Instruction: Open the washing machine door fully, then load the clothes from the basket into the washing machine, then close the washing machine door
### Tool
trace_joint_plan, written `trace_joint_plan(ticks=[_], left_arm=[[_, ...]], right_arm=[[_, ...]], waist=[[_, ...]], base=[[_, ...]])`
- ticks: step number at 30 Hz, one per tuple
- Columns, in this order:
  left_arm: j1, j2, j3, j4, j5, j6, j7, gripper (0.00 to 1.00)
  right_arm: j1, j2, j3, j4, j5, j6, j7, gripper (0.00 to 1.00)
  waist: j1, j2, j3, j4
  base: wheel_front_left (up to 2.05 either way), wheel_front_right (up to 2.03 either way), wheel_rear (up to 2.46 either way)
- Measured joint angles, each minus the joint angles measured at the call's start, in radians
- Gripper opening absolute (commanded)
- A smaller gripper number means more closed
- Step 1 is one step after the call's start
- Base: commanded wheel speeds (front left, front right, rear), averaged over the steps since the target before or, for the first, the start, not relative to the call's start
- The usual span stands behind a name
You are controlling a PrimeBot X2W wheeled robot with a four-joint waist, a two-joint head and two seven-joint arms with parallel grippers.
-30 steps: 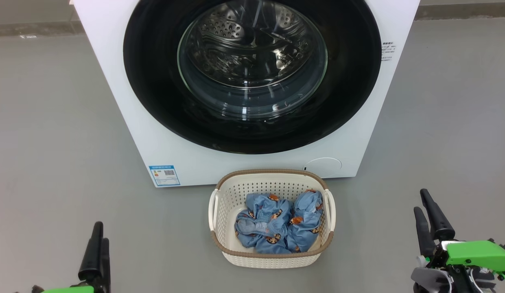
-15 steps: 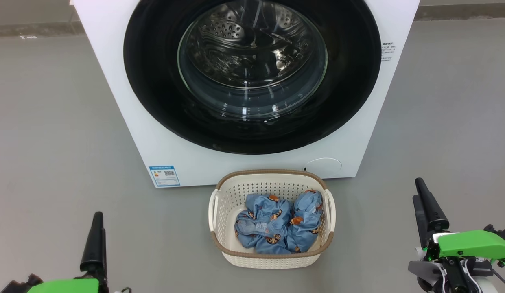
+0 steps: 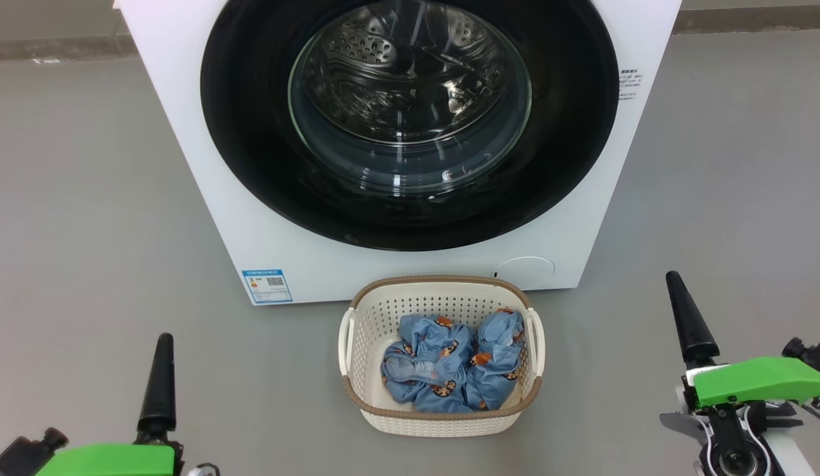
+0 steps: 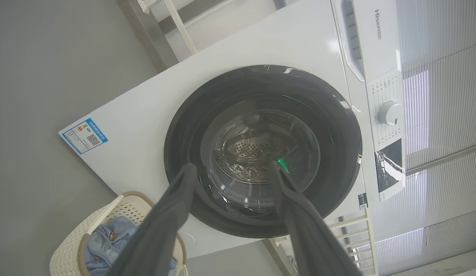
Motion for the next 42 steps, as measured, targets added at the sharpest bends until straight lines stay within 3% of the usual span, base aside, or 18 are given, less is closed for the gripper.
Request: trace_joint_plan(ticks=[8, 20, 26, 42], left_arm=[[-0.003, 0.007, -0.001, 0.007, 0.096, 0.000, -0.021, 1.00], [-0.022, 0.022, -0.017, 0.043, 0.383, 0.002, -0.053, 1.00], [-0.038, 0.033, -0.029, 0.048, 0.550, 0.038, -0.074, 1.00], [-0.046, 0.032, -0.040, 0.080, 0.731, 0.038, -0.120, 1.00]], right_arm=[[-0.007, -0.007, 0.017, -0.003, -0.082, 0.000, -0.017, 1.00], [-0.042, -0.033, 0.056, 0.008, -0.295, 0.000, -0.054, 1.00], [-0.056, -0.047, 0.088, 0.028, -0.430, 0.000, -0.072, 1.00], [-0.102, -0.063, 0.140, 0.133, -0.681, 0.000, -0.115, 1.00]], waist=[[0.0000, 0.0000, 0.000, 0.001], [0.0000, 0.0000, 0.004, 0.001], [0.0000, 0.0000, 0.004, 0.001], [0.0000, 0.0000, -0.005, 0.005]], base=[[0.00, 0.00, 0.00], [0.00, 0.00, 0.00], [0.00, 0.00, 0.00], [0.00, 0.00, 0.00]])
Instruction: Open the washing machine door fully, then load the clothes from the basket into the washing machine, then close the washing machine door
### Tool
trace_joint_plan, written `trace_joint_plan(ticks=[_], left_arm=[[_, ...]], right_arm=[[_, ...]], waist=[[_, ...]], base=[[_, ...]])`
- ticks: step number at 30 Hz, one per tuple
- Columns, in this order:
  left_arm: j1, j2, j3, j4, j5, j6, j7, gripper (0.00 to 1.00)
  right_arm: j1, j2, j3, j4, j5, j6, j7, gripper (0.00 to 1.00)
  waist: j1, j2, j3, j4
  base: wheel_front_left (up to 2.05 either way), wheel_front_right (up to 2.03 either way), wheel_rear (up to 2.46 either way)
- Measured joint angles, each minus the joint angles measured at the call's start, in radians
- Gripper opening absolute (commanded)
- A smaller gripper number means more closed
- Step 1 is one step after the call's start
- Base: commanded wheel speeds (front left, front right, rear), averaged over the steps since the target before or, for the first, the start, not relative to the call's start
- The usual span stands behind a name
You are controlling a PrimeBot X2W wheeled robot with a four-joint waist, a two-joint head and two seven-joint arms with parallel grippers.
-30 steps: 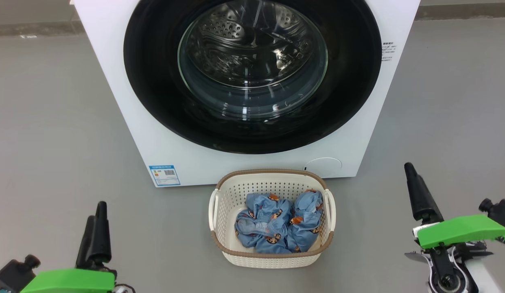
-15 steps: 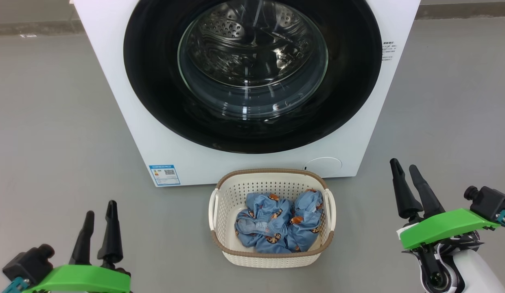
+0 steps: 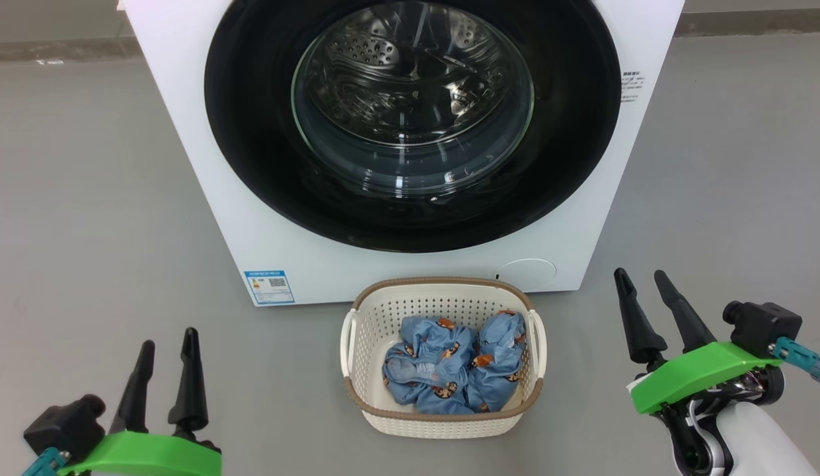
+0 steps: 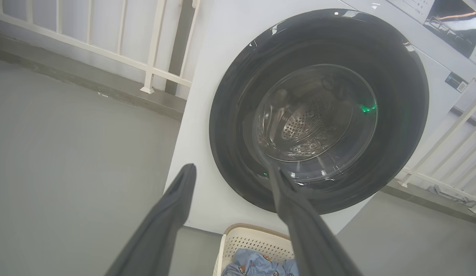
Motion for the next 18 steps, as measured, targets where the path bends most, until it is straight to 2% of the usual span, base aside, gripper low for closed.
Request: trace_joint_plan(ticks=[18], left_arm=[[-0.016, 0.012, -0.020, 0.016, 0.190, 0.000, -0.049, 1.00]], right_arm=[[-0.045, -0.029, 0.067, 0.041, -0.170, 0.000, -0.053, 1.00]], waist=[[0.0000, 0.0000, -0.015, 0.004]], base=[[0.00, 0.00, 0.00]])
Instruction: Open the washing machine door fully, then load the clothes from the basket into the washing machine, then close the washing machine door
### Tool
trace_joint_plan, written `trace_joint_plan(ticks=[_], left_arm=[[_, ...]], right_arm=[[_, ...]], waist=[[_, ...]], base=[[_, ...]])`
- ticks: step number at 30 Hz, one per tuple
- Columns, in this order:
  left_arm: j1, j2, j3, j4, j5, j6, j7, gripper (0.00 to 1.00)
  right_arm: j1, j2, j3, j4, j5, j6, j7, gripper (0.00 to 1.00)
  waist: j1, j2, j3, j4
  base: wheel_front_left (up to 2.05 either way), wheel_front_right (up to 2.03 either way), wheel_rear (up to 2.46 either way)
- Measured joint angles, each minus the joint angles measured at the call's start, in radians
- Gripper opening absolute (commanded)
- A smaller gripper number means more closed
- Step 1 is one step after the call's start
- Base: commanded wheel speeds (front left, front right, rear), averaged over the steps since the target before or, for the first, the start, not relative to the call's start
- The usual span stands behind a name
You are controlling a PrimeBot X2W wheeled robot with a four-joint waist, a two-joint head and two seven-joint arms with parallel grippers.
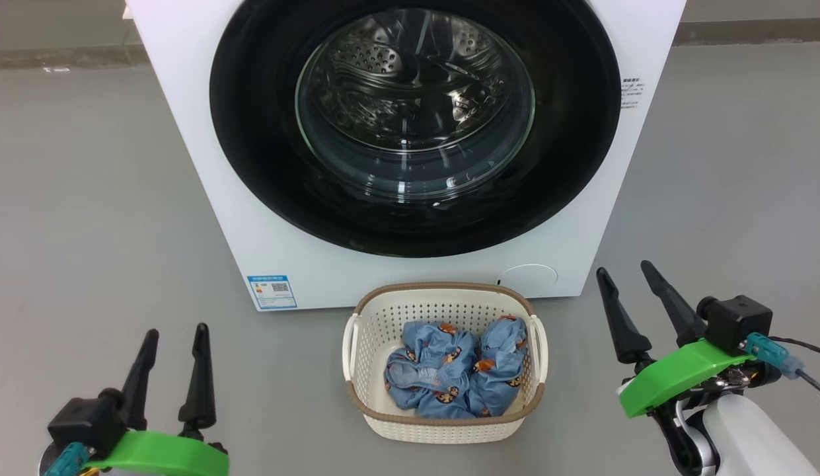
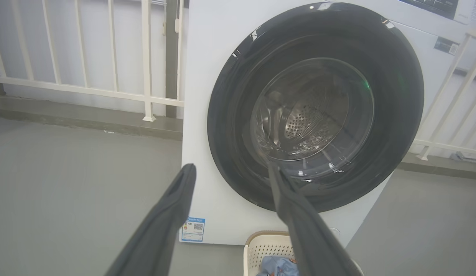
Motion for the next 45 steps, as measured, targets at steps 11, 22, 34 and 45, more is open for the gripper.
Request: trace_joint_plan(ticks=[11, 22, 34, 45], left_arm=[[-0.004, 0.002, -0.002, 0.002, 0.032, 0.000, -0.008, 1.00], [-0.004, 0.002, 0.001, 0.005, 0.032, 0.000, -0.011, 1.00], [-0.004, 0.001, 0.006, 0.007, 0.032, -0.004, -0.015, 1.00], [-0.004, 0.001, 0.009, 0.010, 0.032, -0.005, -0.015, 1.00]], right_arm=[[0.000, -0.005, 0.016, 0.014, -0.033, 0.000, -0.009, 1.00], [0.000, -0.005, 0.016, 0.021, -0.032, 0.000, -0.009, 1.00], [0.000, -0.005, 0.017, 0.025, -0.030, 0.000, -0.009, 1.00], [0.000, -0.005, 0.017, 0.026, -0.030, 0.000, -0.009, 1.00]], waist=[[0.0000, 0.0000, -0.003, 0.000], [0.0000, 0.0000, -0.001, -0.001], [0.0000, 0.0000, 0.002, -0.002], [0.0000, 0.0000, 0.004, -0.004]], base=[[0.00, 0.00, 0.00], [0.00, 0.00, 0.00], [0.00, 0.00, 0.00], [0.00, 0.00, 0.00]])
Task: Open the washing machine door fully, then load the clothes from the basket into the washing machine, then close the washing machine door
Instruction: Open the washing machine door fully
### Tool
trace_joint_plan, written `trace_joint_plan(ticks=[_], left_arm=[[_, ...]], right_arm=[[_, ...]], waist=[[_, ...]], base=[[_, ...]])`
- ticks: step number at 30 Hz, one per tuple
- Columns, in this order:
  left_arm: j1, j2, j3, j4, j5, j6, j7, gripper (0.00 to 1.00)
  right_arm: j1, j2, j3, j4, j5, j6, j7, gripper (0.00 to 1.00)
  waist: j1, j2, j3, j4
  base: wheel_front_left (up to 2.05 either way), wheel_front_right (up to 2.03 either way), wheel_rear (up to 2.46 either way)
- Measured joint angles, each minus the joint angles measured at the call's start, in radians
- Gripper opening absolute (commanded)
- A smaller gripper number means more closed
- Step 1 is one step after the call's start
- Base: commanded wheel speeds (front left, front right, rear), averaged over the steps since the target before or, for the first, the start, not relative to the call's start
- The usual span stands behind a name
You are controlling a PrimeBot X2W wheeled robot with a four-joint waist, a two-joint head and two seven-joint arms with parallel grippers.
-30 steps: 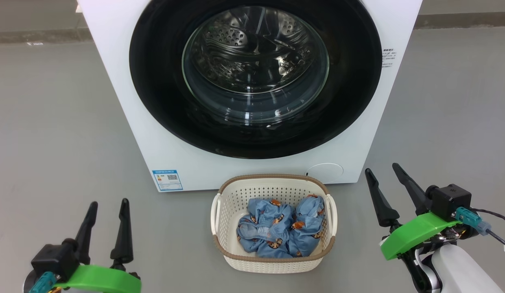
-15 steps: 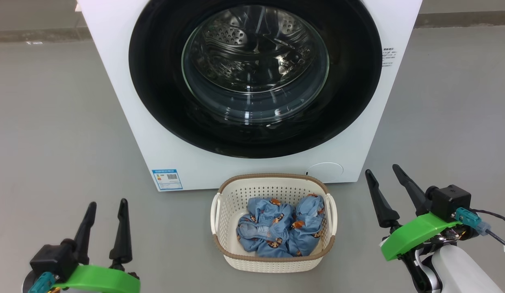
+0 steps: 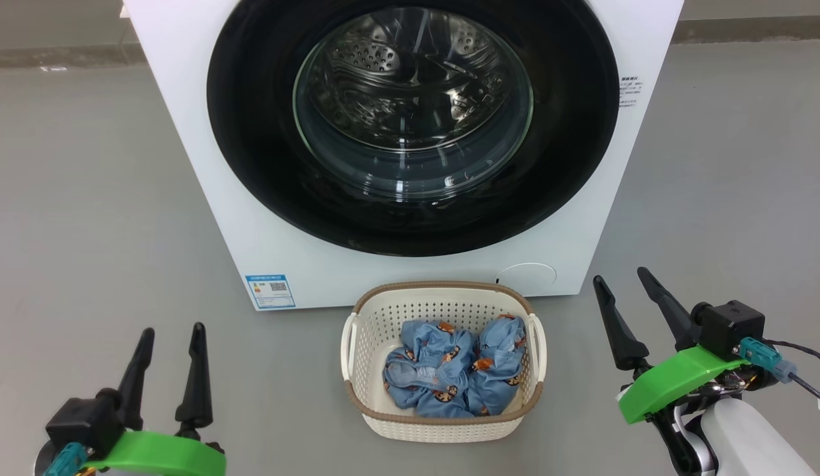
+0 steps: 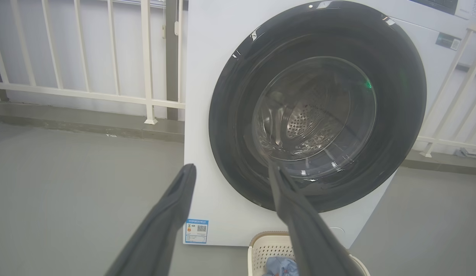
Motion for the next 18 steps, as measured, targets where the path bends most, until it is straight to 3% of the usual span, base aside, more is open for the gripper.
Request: trace_joint_plan(ticks=[18], left_arm=[[0.000, -0.001, 0.012, 0.000, 0.022, 0.011, 0.000, 1.00]], right_arm=[[0.000, 0.002, 0.000, 0.001, 0.000, 0.000, 0.000, 1.00]], waist=[[0.0000, 0.0000, -0.002, -0.003]], base=[[0.08, 0.08, -0.17]])
